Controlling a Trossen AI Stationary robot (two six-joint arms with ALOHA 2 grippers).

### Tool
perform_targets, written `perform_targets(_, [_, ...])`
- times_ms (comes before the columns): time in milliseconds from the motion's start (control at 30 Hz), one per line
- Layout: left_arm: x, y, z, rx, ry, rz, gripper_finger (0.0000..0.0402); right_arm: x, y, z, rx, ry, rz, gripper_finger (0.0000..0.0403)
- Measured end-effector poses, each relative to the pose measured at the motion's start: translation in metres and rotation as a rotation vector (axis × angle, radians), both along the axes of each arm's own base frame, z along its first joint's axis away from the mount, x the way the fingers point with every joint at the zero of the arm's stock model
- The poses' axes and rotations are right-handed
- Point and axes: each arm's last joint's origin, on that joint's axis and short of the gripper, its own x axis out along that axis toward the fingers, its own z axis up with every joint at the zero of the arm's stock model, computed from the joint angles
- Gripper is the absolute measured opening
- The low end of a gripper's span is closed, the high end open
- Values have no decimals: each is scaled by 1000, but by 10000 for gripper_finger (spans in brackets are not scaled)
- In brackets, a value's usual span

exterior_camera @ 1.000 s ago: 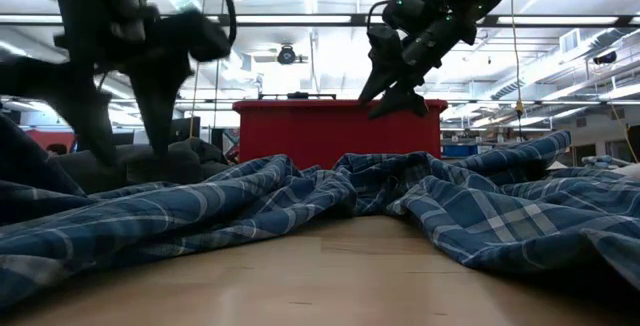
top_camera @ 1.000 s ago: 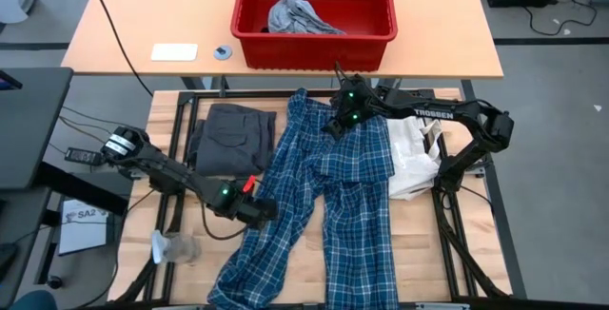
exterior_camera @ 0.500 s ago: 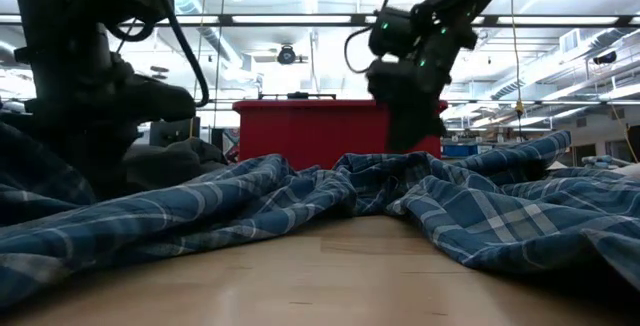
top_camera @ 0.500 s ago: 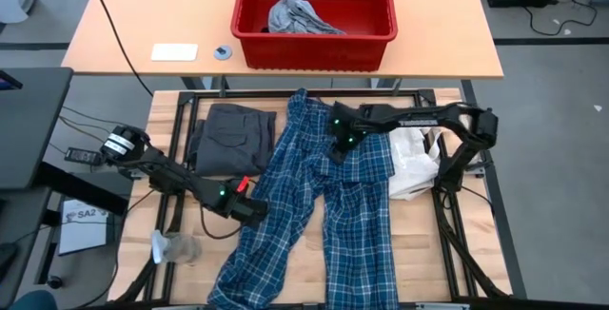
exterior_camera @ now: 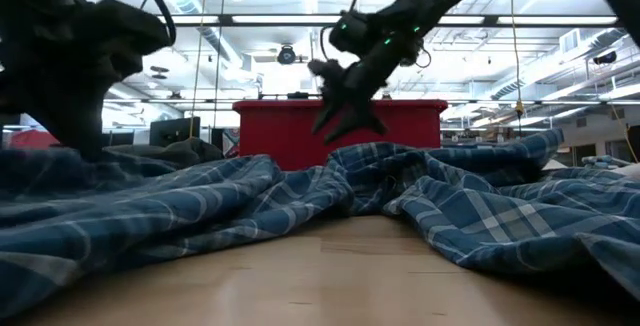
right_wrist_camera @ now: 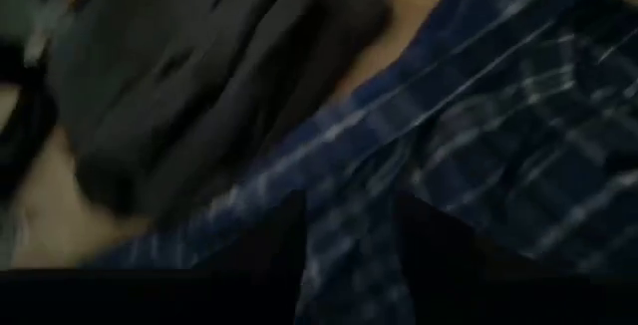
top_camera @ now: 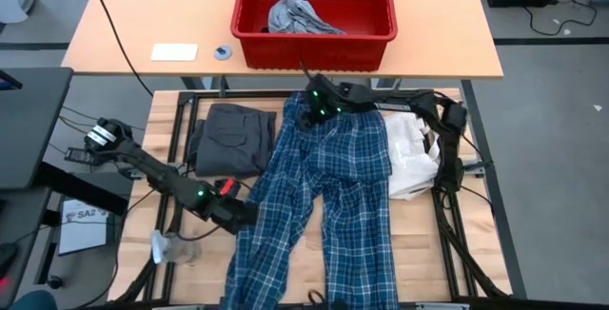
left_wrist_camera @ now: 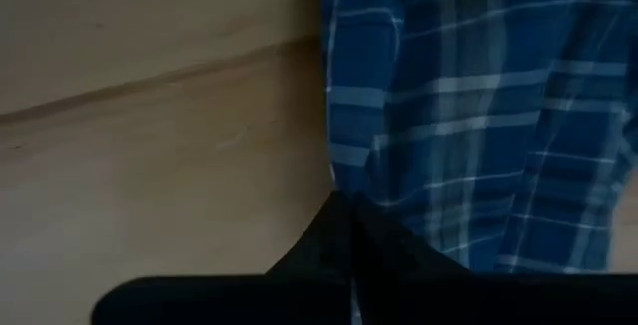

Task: Fold Laundry from Bin
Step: Fold the plaid pants

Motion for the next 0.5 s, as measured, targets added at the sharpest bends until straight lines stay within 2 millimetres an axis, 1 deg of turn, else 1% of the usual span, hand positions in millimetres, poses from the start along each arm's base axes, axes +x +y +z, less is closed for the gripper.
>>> perform_targets(133, [2,-5,5,18,-30,-52,1,19,-29,-14,63,2,-138,199])
perform_targets(233, [2,-6,7,28,-31,-73,1,30,-49,-27,90,1,-231,219])
perform_targets(367, [3,-6,7,30,-34,-74,1,39,-71,-44,135,32,-307,223])
perform_targets(433, [3,-6,8,25,-41,-69,1,38,-79,-47,129,91,-332,223])
perform_targets(500, [4,-6,8,11,-54,-41,1,39,-88,-48,132,85,-331,222])
